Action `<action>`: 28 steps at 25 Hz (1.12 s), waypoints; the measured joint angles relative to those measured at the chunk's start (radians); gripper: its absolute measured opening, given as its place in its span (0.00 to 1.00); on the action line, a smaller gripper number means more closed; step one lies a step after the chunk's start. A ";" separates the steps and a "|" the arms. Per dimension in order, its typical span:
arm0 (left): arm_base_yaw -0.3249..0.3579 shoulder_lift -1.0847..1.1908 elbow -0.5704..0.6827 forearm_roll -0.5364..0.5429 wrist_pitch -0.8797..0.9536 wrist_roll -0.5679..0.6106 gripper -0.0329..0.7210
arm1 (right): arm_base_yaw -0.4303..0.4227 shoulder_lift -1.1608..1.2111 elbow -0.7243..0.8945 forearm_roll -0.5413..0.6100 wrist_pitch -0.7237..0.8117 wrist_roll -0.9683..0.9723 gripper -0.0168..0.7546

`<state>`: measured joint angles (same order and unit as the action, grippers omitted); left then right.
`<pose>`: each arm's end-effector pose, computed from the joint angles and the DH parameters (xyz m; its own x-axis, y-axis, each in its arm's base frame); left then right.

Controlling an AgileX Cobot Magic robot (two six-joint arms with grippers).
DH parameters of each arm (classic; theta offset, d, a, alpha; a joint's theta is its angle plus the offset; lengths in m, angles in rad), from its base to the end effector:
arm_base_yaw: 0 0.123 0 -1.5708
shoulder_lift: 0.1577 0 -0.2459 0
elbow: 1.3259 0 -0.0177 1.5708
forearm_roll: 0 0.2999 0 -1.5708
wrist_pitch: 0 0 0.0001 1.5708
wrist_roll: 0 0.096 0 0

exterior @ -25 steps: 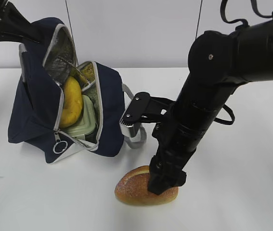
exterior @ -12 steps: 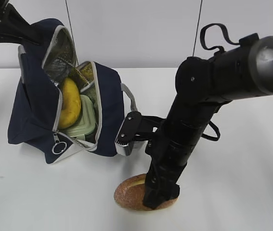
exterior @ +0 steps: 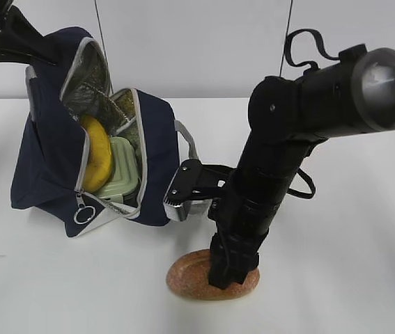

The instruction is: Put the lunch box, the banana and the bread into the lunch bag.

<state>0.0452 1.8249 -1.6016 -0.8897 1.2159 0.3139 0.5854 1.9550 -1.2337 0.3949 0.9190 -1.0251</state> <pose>0.4259 -0.0508 0.2645 -0.9406 -0.1050 -0.3228 0.1647 0.6904 -0.7044 0.3038 0.2367 0.0790 -0.2139 -0.9431 -0.2546 -0.9689 0.1718 0.1779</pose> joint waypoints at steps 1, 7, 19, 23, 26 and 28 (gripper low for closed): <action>0.000 0.000 0.000 0.000 0.000 0.000 0.02 | 0.000 0.002 -0.016 -0.010 0.018 0.011 0.45; 0.000 0.000 0.000 0.000 0.000 0.000 0.02 | 0.000 0.006 -0.163 -0.148 0.221 0.154 0.45; 0.000 0.000 0.000 0.006 0.000 0.000 0.02 | 0.000 -0.060 -0.459 -0.271 0.308 0.388 0.45; 0.000 0.000 0.000 0.006 0.000 0.000 0.02 | 0.000 -0.074 -0.533 -0.265 0.309 0.438 0.45; 0.000 0.000 0.000 0.006 0.000 0.000 0.02 | 0.000 -0.075 -0.572 -0.241 0.310 0.466 0.45; 0.000 0.000 0.000 0.006 0.000 0.000 0.02 | 0.000 -0.075 -0.577 -0.186 0.312 0.491 0.45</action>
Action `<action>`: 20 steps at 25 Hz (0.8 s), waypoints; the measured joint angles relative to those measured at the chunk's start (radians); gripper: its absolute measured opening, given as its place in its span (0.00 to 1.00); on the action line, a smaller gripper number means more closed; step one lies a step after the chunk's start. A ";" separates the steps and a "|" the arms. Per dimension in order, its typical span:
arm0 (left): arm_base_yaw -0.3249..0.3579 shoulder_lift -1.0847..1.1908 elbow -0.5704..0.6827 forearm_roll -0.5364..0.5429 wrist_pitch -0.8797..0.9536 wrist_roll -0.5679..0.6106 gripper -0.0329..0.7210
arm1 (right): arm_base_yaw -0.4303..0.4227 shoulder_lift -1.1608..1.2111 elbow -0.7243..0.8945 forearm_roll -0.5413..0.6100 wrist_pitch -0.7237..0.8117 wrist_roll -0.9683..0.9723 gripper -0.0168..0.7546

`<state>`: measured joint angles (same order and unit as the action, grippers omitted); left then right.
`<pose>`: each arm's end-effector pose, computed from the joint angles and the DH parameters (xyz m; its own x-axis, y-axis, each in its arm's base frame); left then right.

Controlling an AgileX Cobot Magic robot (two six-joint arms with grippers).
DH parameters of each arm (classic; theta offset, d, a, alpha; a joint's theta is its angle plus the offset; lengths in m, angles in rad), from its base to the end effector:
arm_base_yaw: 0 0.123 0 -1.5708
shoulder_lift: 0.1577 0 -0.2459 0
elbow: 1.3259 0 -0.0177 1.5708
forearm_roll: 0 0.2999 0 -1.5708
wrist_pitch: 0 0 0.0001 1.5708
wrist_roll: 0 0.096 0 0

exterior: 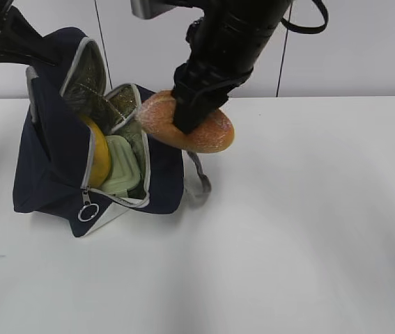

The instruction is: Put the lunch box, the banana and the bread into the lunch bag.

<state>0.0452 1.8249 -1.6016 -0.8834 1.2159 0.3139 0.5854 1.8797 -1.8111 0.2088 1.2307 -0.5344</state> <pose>0.4259 -0.0504 0.2641 -0.9408 -0.1021 -0.3232 0.1651 0.6946 -0.7002 0.3595 0.2608 0.2779 -0.4277 -0.8099 -0.4014 -0.8849 0.4657 0.0032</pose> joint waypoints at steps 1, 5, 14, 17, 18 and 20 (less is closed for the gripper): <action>0.000 0.000 0.000 0.000 0.000 0.000 0.02 | 0.000 0.000 0.000 0.029 0.000 0.010 0.45; 0.000 0.000 0.000 0.000 0.000 0.000 0.02 | 0.000 0.000 0.000 0.176 -0.099 0.028 0.45; 0.000 0.000 0.000 0.000 0.000 0.000 0.02 | 0.000 0.092 -0.005 0.411 -0.339 0.041 0.44; 0.000 0.000 0.000 0.000 0.000 0.000 0.02 | 0.000 0.132 -0.005 0.415 -0.380 0.061 0.44; 0.000 0.000 0.000 0.000 0.000 0.000 0.02 | 0.000 0.142 -0.005 0.417 -0.395 0.064 0.44; 0.000 0.000 0.000 0.000 0.000 0.000 0.02 | 0.000 0.161 -0.005 0.423 -0.426 0.082 0.44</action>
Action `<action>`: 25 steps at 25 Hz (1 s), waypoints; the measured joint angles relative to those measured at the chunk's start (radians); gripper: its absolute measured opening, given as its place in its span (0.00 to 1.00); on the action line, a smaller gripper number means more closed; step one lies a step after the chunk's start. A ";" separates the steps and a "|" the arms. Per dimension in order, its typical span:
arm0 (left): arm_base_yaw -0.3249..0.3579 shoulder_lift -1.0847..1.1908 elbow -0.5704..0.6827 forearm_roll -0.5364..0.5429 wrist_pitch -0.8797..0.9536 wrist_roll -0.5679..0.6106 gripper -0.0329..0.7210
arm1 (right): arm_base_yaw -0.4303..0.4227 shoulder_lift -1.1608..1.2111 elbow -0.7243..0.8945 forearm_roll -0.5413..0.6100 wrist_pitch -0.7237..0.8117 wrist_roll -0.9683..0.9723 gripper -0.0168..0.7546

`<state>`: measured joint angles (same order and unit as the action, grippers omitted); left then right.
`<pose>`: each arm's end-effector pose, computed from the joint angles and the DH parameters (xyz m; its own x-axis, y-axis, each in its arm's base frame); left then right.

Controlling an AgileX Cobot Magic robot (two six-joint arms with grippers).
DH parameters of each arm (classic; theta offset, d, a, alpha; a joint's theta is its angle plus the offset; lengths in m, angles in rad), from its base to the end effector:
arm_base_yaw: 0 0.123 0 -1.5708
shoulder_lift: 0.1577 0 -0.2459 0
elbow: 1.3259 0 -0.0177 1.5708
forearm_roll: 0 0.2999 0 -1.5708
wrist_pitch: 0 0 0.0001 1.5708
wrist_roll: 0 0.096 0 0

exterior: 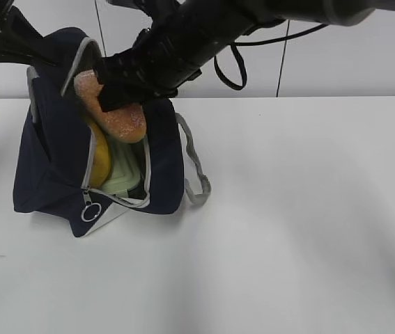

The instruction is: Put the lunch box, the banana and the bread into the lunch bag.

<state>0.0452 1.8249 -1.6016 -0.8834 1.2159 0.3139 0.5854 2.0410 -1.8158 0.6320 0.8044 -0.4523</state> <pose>0.4259 -0.0504 0.2641 -0.9408 -0.1021 -0.3232 0.1651 0.6946 -0.7002 0.3959 0.3115 0.2338 -0.6310 -0.3993 -0.6651 -0.7270 0.6036 0.3274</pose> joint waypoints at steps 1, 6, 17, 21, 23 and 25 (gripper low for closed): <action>0.000 0.000 0.000 0.000 0.000 0.000 0.02 | 0.000 0.010 0.000 0.004 -0.015 0.008 0.44; 0.000 0.000 0.000 0.000 0.000 0.000 0.02 | 0.002 0.065 -0.004 0.063 -0.064 0.033 0.54; 0.000 0.000 0.000 0.000 0.000 0.000 0.02 | 0.006 0.089 -0.064 0.071 -0.103 0.018 0.84; 0.000 0.000 0.000 0.000 0.000 0.000 0.02 | 0.004 0.089 -0.089 0.032 -0.081 0.018 0.84; 0.000 0.000 0.000 0.000 0.000 0.000 0.02 | -0.005 0.089 -0.120 -0.005 -0.025 0.035 0.83; 0.000 0.000 0.000 0.000 0.000 0.000 0.02 | -0.022 0.089 -0.154 -0.052 0.063 0.072 0.80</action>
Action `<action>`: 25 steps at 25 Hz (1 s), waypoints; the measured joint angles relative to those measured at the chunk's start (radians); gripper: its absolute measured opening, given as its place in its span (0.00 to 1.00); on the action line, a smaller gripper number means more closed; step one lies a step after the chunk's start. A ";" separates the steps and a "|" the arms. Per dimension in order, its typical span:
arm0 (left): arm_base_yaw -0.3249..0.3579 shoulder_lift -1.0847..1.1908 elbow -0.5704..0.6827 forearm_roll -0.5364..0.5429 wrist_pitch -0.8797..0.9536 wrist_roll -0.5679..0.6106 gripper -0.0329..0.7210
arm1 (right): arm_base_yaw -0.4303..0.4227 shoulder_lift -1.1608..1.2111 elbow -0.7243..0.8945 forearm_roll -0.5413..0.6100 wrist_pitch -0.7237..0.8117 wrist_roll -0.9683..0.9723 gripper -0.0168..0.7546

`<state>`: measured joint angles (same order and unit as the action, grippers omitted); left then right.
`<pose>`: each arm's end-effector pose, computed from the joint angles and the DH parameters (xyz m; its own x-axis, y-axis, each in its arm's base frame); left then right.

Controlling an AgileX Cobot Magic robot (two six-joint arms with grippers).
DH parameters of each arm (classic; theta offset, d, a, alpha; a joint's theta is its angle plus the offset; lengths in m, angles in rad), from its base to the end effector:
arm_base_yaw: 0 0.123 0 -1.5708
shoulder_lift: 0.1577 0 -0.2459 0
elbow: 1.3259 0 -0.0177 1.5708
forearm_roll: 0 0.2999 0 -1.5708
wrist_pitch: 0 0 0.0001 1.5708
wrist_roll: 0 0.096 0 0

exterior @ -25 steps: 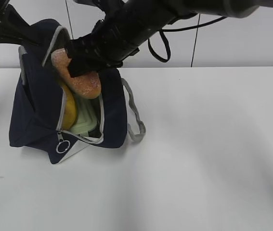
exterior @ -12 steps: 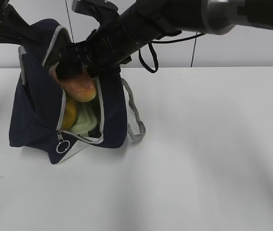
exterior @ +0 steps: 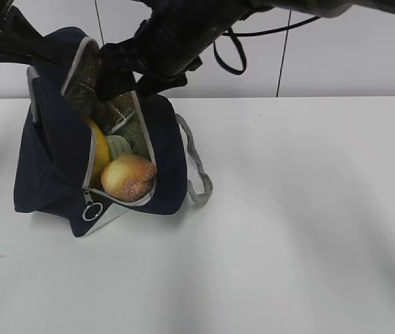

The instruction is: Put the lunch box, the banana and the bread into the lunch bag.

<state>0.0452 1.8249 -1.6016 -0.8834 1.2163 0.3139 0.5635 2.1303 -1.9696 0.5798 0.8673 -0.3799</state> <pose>0.4258 -0.0504 0.2641 -0.9409 -0.1019 -0.3230 0.1652 0.6945 -0.7003 0.4176 0.3114 0.2383 -0.6510 -0.3890 -0.6518 -0.7045 0.6294 0.3280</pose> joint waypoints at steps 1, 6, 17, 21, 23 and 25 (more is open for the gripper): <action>0.000 0.000 0.000 0.000 0.000 0.000 0.02 | -0.014 0.000 -0.019 -0.018 0.052 0.015 0.78; 0.000 0.000 0.000 0.000 0.000 0.000 0.02 | -0.114 0.000 -0.068 -0.052 0.284 0.070 0.70; 0.000 0.000 0.000 -0.002 0.000 0.000 0.02 | -0.247 0.013 -0.072 0.094 0.359 -0.011 0.56; 0.000 0.000 0.000 -0.002 0.000 0.000 0.02 | -0.248 0.066 -0.072 0.137 0.359 -0.031 0.55; 0.000 0.000 0.000 -0.002 0.000 0.000 0.02 | -0.248 0.089 -0.070 0.141 0.359 -0.034 0.55; 0.000 0.000 0.000 -0.002 0.000 0.000 0.02 | -0.248 0.101 -0.051 0.144 0.359 -0.040 0.55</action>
<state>0.0452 1.8249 -1.6016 -0.8851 1.2163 0.3139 0.3158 2.2317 -2.0209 0.7233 1.2265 -0.4196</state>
